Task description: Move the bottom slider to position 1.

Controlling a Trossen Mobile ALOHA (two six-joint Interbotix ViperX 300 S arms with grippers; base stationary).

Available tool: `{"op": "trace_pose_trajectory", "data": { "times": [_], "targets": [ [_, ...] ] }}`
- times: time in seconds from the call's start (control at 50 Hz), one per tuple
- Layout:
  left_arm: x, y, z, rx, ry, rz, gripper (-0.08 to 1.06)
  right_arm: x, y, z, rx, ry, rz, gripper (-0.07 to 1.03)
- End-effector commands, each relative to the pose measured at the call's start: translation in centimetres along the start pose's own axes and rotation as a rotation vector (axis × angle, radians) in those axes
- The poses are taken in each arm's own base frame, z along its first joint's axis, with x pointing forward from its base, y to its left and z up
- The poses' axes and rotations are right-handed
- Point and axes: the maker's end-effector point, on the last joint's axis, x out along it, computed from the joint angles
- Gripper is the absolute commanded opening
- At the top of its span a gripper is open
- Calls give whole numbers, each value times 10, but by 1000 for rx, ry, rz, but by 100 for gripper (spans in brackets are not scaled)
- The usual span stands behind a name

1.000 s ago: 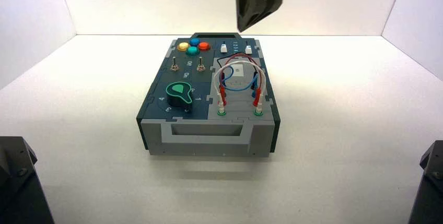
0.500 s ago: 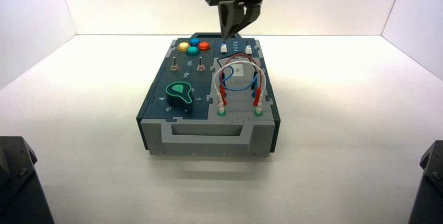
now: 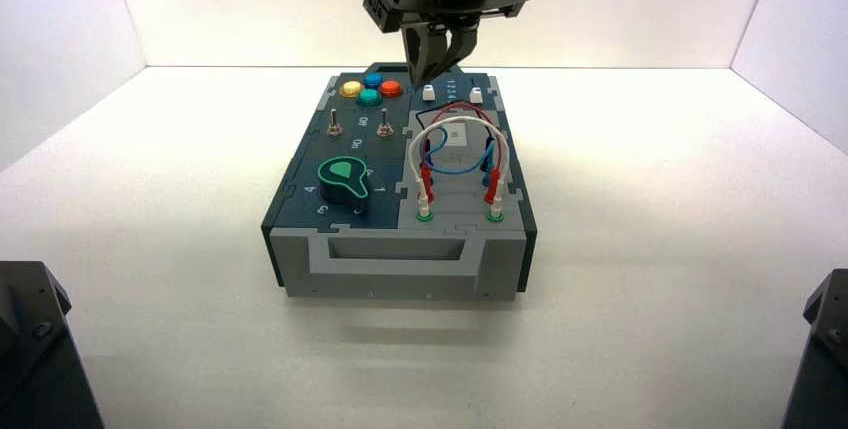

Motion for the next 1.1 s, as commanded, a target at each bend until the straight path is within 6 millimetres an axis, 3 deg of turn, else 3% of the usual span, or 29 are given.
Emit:
{"op": "trace_pose_trajectory", "data": {
  "times": [0.02,0.36,0.76,1.1],
  "targets": [
    [-2,-2,7,3,-19,-6,-3,-6,-3,18,16,-48,2,-2],
    [-1,-3,7,5,-16,-9,-3,4,-19,24,51,-56,-14,-2],
    [0,-4,6,9,-10,-14,-3,9,-23,32,60,-63,-19,-2],
    [0,-4,7,9,-12,-14,-3,17,-37,30,85,-46,-35,-2]
  ]
}}
